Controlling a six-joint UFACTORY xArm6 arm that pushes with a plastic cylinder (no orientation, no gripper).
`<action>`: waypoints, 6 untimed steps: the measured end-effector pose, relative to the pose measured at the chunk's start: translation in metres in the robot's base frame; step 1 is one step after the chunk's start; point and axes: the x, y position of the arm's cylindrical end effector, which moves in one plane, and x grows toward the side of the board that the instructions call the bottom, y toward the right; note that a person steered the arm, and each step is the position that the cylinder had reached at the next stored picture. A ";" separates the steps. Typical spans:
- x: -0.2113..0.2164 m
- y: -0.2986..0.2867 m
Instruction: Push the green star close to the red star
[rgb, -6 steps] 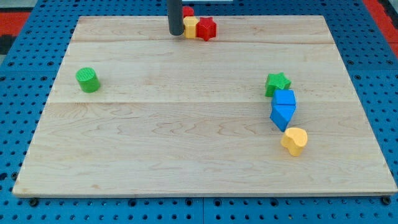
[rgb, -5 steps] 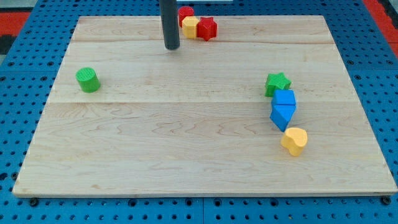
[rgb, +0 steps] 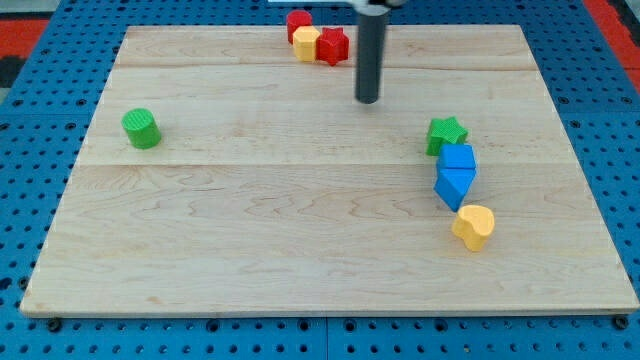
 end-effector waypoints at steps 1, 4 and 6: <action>-0.009 0.107; 0.113 0.106; 0.082 -0.011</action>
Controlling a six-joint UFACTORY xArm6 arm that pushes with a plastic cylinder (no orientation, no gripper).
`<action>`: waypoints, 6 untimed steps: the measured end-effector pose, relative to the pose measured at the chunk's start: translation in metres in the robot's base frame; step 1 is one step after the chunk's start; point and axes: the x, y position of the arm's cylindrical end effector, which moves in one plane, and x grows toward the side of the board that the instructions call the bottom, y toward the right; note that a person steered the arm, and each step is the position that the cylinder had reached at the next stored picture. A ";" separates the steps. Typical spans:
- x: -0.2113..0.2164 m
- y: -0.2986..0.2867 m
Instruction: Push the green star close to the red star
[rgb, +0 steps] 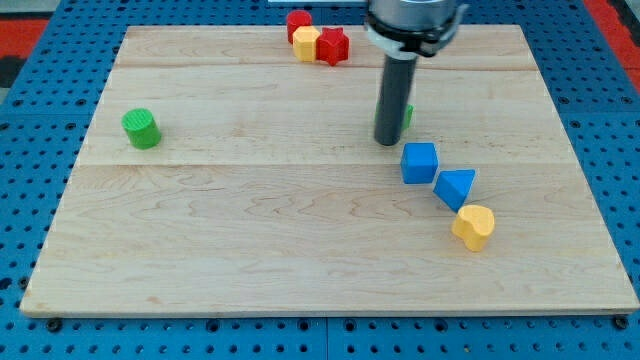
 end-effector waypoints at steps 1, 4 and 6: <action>-0.006 0.039; -0.065 0.053; -0.087 -0.009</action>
